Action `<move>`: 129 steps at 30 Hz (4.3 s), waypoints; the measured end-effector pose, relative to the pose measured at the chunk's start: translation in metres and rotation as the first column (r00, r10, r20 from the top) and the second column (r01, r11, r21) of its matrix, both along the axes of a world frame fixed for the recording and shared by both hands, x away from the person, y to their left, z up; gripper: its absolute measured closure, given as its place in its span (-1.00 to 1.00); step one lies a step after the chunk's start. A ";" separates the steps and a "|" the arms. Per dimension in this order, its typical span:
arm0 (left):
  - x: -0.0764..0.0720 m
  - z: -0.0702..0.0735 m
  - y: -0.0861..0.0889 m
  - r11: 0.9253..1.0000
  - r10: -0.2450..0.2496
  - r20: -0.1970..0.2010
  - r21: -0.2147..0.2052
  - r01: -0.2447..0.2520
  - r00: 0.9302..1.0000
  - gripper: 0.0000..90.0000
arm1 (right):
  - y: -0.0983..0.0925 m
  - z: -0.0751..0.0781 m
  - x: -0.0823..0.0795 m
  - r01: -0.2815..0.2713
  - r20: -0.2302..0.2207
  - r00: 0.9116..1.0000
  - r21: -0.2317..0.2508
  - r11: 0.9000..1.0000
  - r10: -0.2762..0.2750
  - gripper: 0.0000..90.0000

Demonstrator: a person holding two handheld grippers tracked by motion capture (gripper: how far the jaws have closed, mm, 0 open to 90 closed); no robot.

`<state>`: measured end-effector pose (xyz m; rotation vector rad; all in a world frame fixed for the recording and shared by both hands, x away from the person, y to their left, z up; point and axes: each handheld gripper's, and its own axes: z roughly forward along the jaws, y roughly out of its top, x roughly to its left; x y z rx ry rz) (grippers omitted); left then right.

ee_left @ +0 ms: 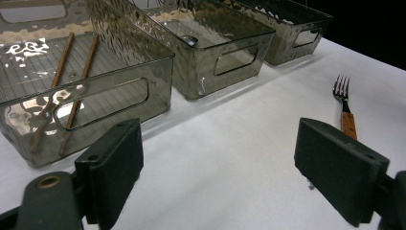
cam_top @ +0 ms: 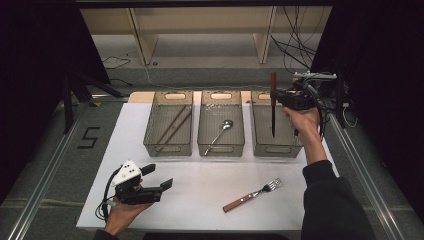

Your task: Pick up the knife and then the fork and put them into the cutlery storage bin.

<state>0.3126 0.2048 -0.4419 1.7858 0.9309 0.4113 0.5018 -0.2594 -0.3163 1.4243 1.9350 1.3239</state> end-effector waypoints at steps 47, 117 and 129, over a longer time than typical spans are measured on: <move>-0.001 0.001 0.000 1.000 -0.006 0.014 -0.010 0.006 1.000 -0.63 | 0.004 -0.082 0.025 0.154 -0.247 0.957 -0.010 0.988 -0.152 0.56; -0.001 0.001 0.002 0.999 -0.020 0.001 -0.037 0.020 1.000 -0.65 | 0.105 -0.112 -0.144 -0.795 -0.462 0.597 -0.448 0.408 0.656 -0.25; -0.001 0.001 0.002 0.999 -0.022 0.000 -0.044 0.022 1.000 -0.65 | 0.109 -0.129 -0.146 -0.824 -0.533 0.554 -0.460 0.330 0.639 -0.18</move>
